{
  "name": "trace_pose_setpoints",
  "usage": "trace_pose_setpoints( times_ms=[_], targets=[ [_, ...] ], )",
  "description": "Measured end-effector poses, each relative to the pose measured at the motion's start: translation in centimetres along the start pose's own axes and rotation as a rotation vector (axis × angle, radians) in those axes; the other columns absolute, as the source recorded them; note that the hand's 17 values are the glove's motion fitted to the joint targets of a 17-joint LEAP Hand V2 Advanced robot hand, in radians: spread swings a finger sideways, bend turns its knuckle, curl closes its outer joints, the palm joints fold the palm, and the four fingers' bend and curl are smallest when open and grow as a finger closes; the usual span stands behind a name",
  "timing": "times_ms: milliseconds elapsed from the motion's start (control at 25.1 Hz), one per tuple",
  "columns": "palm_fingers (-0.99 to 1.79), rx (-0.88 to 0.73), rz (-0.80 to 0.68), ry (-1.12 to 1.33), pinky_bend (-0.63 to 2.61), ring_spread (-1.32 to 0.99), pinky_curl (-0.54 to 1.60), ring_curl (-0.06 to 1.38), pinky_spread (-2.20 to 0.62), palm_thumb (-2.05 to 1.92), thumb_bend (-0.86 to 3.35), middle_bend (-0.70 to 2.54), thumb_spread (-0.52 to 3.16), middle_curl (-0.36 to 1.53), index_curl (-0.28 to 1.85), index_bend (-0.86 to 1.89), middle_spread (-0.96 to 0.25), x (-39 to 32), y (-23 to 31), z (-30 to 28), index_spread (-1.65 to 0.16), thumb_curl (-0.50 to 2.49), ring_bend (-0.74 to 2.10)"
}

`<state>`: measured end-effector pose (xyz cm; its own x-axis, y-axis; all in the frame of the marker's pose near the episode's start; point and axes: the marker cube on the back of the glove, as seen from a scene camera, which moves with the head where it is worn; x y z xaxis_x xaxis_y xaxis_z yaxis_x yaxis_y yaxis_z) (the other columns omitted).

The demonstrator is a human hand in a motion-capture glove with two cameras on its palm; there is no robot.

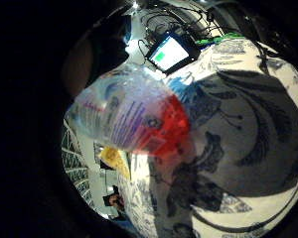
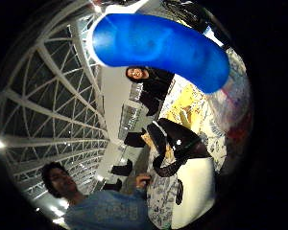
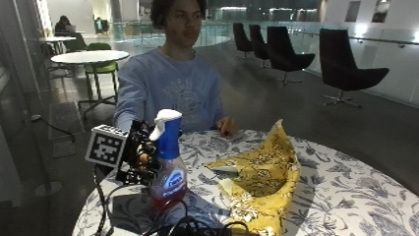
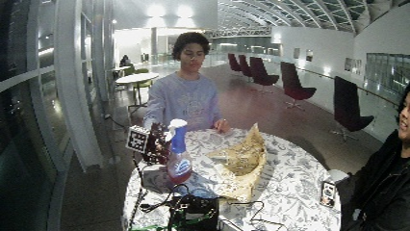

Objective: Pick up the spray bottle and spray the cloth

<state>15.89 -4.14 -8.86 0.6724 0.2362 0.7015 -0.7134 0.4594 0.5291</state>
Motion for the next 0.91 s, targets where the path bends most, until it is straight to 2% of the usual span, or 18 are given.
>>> trace_pose_setpoints(
  times_ms=[398, 557, 756, 915],
  targets=[
    [0.48, 0.134, 0.032, 0.057, 0.11, 0.00, 0.24, 0.33, 0.26, 0.66, -0.03, 0.52, 0.96, 0.42, 0.20, 0.12, -0.04, 1.3, -1.1, 2.6, -0.36, 0.29, 0.46],
    [0.72, 0.150, 0.045, 0.023, 0.11, -0.02, 0.21, 0.33, 0.28, 0.82, 0.06, 0.53, 0.96, 0.42, 0.25, 0.24, -0.07, 1.9, -1.8, 2.7, -0.33, 0.35, 0.48],
    [0.85, 0.085, 0.013, -0.067, 0.14, -0.06, 0.21, 0.36, 0.28, 0.92, 0.07, 0.48, 0.86, 0.42, 0.30, 0.24, -0.10, 1.9, -2.1, 2.4, -0.30, 0.41, 0.57],
    [0.93, -0.095, -0.012, -0.170, 0.17, -0.08, 0.22, 0.38, 0.27, 0.94, 0.04, 0.45, 0.75, 0.43, 0.32, 0.21, -0.11, 0.2, -1.8, 2.6, -0.29, 0.46, 0.59]
  ],
)
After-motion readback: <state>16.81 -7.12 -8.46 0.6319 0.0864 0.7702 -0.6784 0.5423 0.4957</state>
